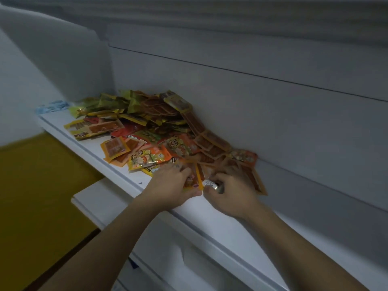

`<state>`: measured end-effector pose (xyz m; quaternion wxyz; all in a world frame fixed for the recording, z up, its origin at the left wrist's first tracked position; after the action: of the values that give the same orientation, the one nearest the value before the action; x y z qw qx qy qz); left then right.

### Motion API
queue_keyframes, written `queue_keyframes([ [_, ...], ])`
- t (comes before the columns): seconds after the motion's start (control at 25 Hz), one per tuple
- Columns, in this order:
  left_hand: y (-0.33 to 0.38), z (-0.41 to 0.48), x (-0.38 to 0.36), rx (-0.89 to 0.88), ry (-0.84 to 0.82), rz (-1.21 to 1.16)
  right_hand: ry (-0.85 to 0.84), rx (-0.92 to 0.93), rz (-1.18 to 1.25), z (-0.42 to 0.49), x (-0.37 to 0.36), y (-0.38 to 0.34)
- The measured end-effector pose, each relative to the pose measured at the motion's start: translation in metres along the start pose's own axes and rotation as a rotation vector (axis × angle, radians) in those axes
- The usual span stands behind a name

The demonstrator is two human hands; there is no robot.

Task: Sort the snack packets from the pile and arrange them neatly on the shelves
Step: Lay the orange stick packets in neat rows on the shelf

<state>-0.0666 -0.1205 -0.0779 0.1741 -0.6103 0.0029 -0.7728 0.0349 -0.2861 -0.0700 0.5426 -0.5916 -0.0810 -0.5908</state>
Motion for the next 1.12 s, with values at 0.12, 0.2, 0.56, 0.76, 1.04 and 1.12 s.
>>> queue_keyframes([
  [0.12, -0.010, 0.002, 0.003, -0.111, 0.163, -0.055, 0.033, -0.089, -0.098, 0.020, 0.007, -0.016],
  [0.2, -0.024, 0.005, 0.009, -0.098, 0.299, -0.079, 0.076, -0.127, -0.203, 0.033, 0.006, -0.024],
  [0.56, -0.097, 0.043, 0.025, 0.289, 0.348, -0.769, -0.094, -0.339, -0.356, 0.066, -0.042, -0.059],
  [0.76, -0.107, 0.031, 0.015, 0.424, -0.093, -1.211, -0.127, -0.552, -0.178, 0.083, -0.030, -0.062],
  [1.04, -0.115, 0.026, 0.042, 0.392, -0.205, -1.263, -0.114, -0.694, 0.316, 0.085, -0.019, -0.054],
  [1.12, -0.117, 0.029, 0.047, 0.430, -0.099, -1.330, 0.021, -0.625, 0.531, 0.081, -0.005, -0.047],
])
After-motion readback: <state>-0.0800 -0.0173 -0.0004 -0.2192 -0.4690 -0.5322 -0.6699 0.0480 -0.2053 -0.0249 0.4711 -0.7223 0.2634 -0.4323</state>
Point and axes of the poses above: each hand's wrist, its own z-axis towards the middle knuckle, its own x-axis out of the back of the hand, y = z × x, the point moved 2 cm from there along z, towards the middle knuckle, and after that the axes turned 14 degrees about z, right-handed, at the moved point
